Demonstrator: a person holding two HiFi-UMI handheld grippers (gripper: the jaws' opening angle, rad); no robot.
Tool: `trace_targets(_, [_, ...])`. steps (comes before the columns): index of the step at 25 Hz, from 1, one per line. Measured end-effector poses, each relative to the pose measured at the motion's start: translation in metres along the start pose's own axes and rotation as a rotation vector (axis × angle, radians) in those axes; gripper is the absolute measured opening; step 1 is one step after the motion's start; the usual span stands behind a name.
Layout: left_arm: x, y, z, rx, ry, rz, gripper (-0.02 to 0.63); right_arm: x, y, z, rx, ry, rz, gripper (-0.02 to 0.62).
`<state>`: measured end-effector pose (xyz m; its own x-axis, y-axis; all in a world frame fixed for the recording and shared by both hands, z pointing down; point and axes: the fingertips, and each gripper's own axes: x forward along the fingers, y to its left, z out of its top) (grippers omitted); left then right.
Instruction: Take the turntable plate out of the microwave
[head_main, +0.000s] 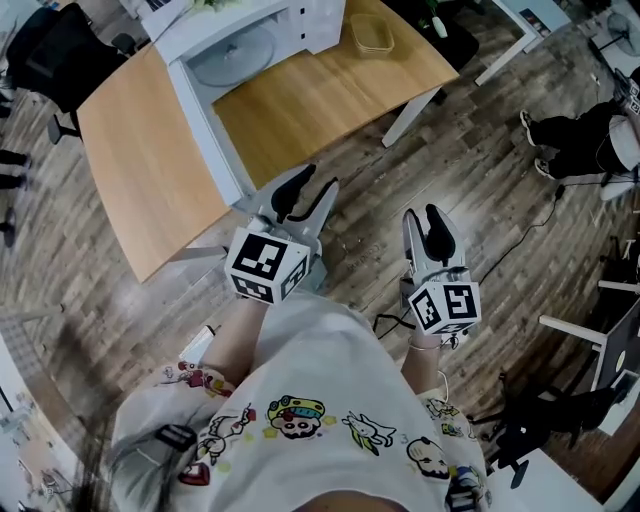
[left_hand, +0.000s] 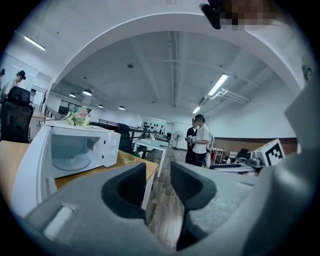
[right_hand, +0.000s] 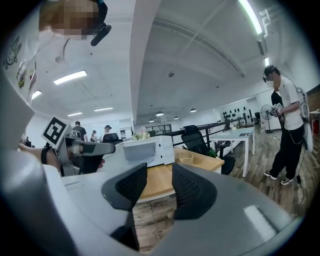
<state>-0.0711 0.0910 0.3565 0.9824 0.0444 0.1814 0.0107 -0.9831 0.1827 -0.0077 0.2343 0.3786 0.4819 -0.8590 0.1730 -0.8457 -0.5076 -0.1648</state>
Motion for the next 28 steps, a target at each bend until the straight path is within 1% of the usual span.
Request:
trace_targets(7, [0.032,0.024,0.014,-0.006,-0.014,-0.016,0.149,0.044,-0.008,0.012,0.002,0.001,0.007,0.152])
trace_targets(12, [0.040,0.032,0.017,-0.026,-0.027,-0.022,0.149,0.063,-0.008,0.016,0.000,-0.002,0.009,0.153])
trace_targets(18, [0.046,0.040,0.019,-0.045,-0.041,-0.005,0.149,0.090,-0.006,0.016,-0.009,0.017,0.048,0.153])
trace_targets(21, [0.054,0.050,0.024,-0.057,-0.056,0.022,0.149,0.113,-0.008,0.022,-0.023,0.020,0.087,0.153])
trace_targets(28, [0.077,0.088,0.045,-0.094,-0.100,0.163,0.150,0.194,-0.011,0.042,-0.049,0.047,0.244,0.152])
